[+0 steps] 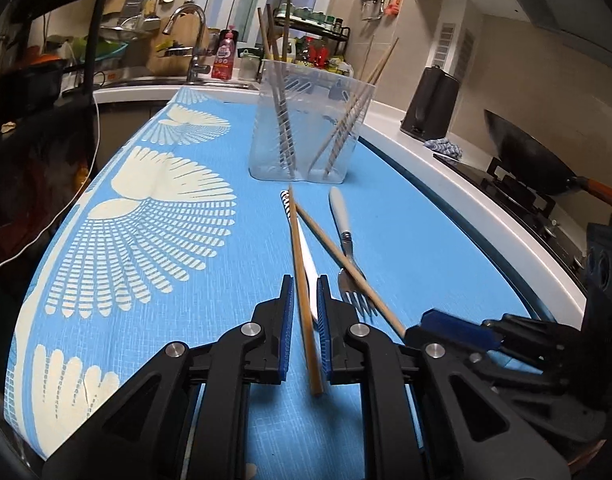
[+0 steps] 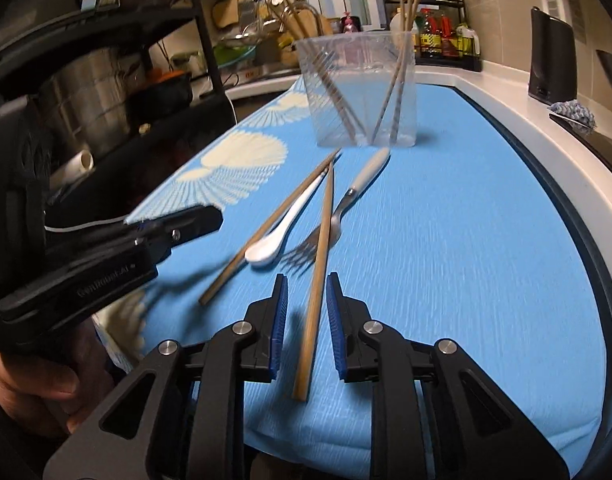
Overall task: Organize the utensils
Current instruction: 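Close the right tool on a wooden chopstick while the left tool moves to the white spoon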
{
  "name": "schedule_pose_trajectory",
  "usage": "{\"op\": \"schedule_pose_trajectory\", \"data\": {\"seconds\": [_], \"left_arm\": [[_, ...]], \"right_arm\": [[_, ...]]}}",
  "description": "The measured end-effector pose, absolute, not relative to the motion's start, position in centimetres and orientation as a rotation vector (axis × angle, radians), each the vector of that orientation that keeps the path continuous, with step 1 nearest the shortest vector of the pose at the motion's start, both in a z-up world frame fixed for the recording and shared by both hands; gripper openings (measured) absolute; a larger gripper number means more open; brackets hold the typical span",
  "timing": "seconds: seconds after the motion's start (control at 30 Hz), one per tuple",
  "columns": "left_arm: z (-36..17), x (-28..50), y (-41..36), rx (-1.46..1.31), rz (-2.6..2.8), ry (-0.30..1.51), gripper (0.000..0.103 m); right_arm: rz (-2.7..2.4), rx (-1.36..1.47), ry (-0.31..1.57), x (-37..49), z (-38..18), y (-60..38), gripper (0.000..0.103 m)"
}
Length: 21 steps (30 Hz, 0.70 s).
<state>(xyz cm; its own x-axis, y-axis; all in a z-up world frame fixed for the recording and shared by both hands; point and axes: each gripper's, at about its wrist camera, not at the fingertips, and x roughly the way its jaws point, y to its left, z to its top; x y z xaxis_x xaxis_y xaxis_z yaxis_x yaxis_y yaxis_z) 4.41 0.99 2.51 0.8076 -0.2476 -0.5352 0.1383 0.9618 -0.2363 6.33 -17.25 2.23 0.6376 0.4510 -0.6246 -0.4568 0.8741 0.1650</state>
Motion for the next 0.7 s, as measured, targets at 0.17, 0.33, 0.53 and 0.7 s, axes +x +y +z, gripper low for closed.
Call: {"op": "schedule_pose_trajectory", "data": {"seconds": [0.17, 0.33, 0.53, 0.7], "left_arm": [[1.9, 4.4, 0.6, -0.199, -0.216, 0.607, 0.012], [1.6, 4.6, 0.2, -0.193, -0.215, 0.62, 0.012], [1.4, 5.6, -0.7, -0.196, -0.232, 0.648, 0.012], [0.1, 6.8, -0.9, -0.201, -0.194, 0.712, 0.012]], "right_arm": [[0.489, -0.058, 0.735, 6.2, 1.2, -16.5, 0.022], [0.464, -0.048, 0.738, 6.4, 1.2, -16.8, 0.007], [0.415, -0.014, 0.669, 6.4, 2.4, -18.3, 0.006], [0.348, 0.026, 0.624, 6.6, 3.2, -20.3, 0.006]]}}
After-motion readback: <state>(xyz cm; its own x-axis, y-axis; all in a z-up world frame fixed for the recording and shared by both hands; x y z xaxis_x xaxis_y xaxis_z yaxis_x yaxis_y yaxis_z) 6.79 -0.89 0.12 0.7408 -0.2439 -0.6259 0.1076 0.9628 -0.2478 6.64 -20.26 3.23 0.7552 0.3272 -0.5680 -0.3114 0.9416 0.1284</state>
